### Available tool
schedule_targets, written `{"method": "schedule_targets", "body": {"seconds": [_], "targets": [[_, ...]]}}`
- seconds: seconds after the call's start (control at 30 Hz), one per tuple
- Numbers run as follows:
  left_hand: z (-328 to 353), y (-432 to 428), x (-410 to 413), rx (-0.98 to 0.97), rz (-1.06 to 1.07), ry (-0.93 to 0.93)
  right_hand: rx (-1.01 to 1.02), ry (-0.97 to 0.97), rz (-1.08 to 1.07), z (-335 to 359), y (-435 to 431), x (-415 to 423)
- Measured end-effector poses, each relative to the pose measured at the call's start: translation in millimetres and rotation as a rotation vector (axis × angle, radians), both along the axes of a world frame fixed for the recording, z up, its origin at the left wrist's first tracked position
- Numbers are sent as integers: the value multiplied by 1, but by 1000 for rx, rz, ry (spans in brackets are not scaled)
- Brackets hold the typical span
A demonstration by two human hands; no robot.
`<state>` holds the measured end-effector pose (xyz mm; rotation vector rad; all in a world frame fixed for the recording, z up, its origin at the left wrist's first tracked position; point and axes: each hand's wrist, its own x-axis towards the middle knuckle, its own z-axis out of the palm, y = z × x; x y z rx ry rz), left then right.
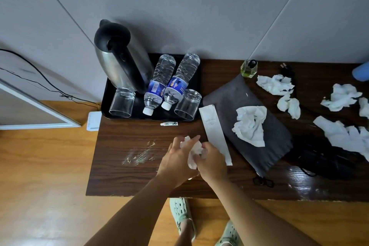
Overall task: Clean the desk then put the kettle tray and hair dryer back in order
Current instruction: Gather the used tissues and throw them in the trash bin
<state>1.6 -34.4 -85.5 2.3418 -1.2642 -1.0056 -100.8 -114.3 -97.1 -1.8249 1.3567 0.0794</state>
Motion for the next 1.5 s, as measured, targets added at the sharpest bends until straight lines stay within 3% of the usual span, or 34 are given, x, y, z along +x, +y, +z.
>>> {"method": "schedule_targets", "body": {"seconds": [0.37, 0.53, 0.77, 1.07, 1.3, 1.5], "targets": [[32, -9, 6, -100, 224, -59, 449, -261, -130, 37, -11, -2], [29, -4, 40, -13, 186, -182, 37, -64, -140, 32, -31, -15], [11, -14, 69, 48, 184, -314, -232, 250, -33, 25, -44, -29], [-2, -29, 66, -36, 182, -410, -226, 451, 15, 15, -46, -14], [-8, -24, 61, -46, 62, -494, -119, 419, -42, -3, -50, -18], [-6, -30, 58, 37, 168, -470, -51, 323, -57, -5, -51, -28]]}}
